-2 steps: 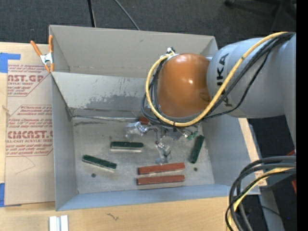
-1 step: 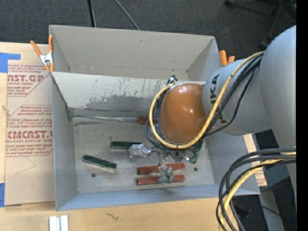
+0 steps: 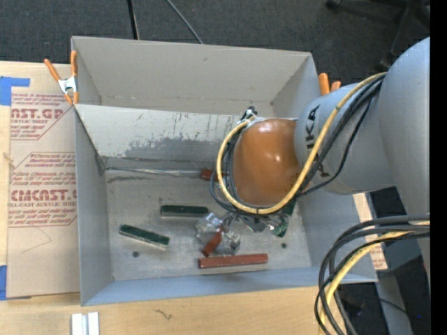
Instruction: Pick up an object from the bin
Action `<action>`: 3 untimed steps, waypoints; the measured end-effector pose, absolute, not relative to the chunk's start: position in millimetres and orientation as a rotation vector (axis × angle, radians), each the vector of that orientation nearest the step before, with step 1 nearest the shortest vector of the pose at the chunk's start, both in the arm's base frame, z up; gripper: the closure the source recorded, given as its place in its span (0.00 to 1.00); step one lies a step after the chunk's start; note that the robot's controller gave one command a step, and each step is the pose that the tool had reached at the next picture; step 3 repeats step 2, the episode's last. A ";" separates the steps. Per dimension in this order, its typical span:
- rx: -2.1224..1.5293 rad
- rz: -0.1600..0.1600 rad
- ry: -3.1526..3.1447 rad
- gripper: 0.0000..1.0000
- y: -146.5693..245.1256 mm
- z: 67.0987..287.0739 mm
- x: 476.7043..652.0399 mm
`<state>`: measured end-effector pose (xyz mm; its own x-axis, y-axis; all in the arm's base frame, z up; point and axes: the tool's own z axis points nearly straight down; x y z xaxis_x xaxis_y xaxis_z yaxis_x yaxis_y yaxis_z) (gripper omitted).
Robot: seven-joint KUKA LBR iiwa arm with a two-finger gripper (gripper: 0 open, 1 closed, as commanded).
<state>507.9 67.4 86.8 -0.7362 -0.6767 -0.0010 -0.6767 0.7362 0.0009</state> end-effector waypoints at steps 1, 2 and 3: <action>-1.144 -0.003 2.917 1.00 63.3 245.8 507.4; -1.290 0.007 2.860 1.00 189.9 203.6 548.4; -1.290 0.007 2.860 1.00 189.9 203.6 548.4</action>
Offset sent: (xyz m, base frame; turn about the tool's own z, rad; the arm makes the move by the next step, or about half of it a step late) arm -0.0014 -0.0049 0.1549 -0.0056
